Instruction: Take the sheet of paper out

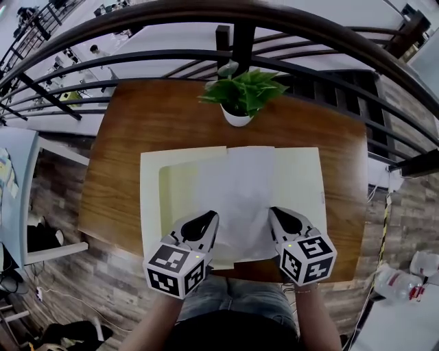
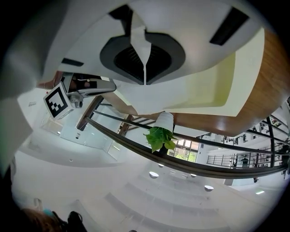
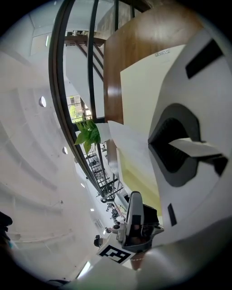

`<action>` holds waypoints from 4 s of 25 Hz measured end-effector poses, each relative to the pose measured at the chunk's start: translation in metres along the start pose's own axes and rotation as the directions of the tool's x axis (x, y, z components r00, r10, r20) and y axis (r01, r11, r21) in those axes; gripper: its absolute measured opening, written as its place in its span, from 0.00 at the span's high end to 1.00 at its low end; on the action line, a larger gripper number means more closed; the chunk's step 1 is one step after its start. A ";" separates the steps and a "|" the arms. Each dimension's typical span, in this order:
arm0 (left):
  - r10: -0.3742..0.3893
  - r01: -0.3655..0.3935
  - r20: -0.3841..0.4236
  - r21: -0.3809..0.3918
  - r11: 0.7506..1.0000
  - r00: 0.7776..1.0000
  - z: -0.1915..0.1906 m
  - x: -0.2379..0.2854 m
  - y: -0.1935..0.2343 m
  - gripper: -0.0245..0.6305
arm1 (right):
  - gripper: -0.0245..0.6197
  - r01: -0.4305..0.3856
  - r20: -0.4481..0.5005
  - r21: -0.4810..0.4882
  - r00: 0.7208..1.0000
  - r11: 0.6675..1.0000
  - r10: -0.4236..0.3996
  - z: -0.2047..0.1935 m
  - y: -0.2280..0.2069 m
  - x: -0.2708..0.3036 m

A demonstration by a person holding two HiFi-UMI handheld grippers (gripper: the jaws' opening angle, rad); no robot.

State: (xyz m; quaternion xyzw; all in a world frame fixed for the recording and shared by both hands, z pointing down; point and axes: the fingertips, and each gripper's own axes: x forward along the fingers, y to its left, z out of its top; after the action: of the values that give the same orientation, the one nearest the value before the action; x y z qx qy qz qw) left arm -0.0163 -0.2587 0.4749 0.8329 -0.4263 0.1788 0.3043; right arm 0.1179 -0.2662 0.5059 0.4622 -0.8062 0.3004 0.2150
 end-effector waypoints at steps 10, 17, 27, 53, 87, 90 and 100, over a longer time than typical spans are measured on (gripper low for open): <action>0.006 -0.007 0.020 0.008 1.000 1.000 0.001 -0.006 -0.009 0.92 | 0.92 0.027 0.019 -0.010 0.999 1.000 -0.027 0.004 -0.018 -0.021; -0.038 0.037 0.011 0.063 0.997 0.999 0.000 -0.006 -0.031 0.92 | 0.92 0.048 0.041 -0.014 0.998 0.999 -0.047 0.010 -0.024 -0.036; -0.006 0.003 0.062 0.042 0.999 0.998 0.011 -0.019 -0.021 0.92 | 0.92 0.082 0.103 -0.019 0.992 0.996 -0.079 0.025 -0.025 -0.063; -0.084 0.055 0.249 0.119 0.991 0.965 0.079 -0.070 -0.024 0.92 | 0.92 0.078 0.375 -0.122 0.927 0.989 -0.027 0.117 0.058 -0.113; -0.083 0.022 0.343 0.178 0.984 0.936 0.097 -0.103 -0.025 0.92 | 0.92 0.003 0.424 -0.245 0.900 0.970 0.104 0.141 0.122 -0.113; -0.078 0.021 0.360 0.160 0.987 0.929 0.097 -0.105 -0.024 0.92 | 0.92 0.002 0.412 -0.248 0.905 0.969 0.104 0.136 0.124 -0.112; -0.081 0.027 0.356 0.153 0.988 0.931 0.089 -0.110 -0.030 0.93 | 0.92 0.009 0.385 -0.235 0.919 0.972 0.085 0.120 0.126 -0.112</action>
State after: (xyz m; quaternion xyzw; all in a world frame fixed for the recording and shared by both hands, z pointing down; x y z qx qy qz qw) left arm -0.0515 -0.2382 0.3360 0.8829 -0.4378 0.0448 0.1639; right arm 0.0531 -0.2291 0.3125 0.4688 -0.8713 0.1095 0.0957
